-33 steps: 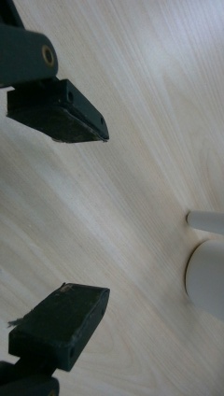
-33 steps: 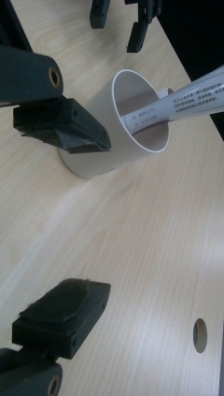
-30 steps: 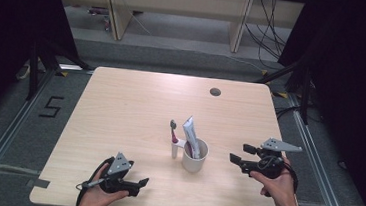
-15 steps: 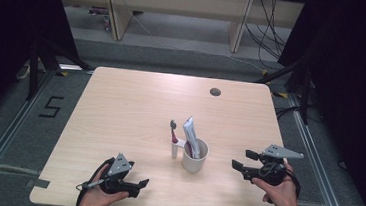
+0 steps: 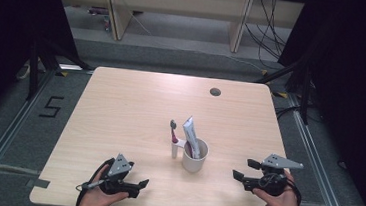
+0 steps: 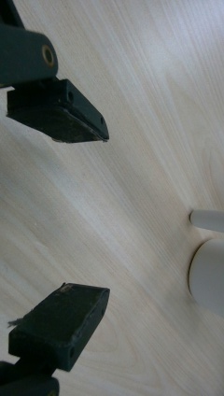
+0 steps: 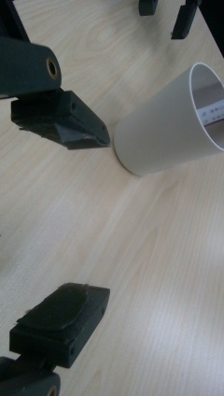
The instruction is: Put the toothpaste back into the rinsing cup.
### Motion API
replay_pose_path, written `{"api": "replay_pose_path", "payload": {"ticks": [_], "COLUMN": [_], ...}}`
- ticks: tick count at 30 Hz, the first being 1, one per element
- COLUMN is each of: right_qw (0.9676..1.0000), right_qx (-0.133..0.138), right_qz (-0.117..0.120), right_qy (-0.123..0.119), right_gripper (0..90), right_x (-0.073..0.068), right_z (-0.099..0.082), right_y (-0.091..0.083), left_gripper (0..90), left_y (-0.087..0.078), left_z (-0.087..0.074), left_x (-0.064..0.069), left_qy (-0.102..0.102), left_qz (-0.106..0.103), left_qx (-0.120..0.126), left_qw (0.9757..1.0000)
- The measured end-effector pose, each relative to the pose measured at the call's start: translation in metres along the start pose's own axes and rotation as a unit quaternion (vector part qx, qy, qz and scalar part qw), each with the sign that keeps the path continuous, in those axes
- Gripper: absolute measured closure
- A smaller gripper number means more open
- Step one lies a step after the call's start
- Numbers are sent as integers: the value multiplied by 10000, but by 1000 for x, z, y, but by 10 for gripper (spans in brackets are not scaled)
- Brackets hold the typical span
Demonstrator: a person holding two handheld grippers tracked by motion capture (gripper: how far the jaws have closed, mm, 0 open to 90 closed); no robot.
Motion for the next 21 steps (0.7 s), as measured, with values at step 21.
{"api": "replay_pose_path", "payload": {"ticks": [21], "right_qw": [9999], "right_qx": [-75], "right_qz": [-93], "right_qy": [-70], "right_gripper": [162], "right_x": [-1], "right_z": [-19], "right_y": [-9], "left_gripper": [184], "left_y": [0], "left_z": [-1], "left_x": [1], "left_qy": [-4], "left_qz": [-43], "left_qx": [26], "left_qw": [10000]}}
Point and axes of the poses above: each handheld gripper's, and its own axes: y roughly forward along the jaws, z roughly out of its top, x roughly to its right, the point moved 3 cm from there along y, roughly forward along the jaws, and after that the axes turned 10 degrees about -z, right-handed, at the moved point
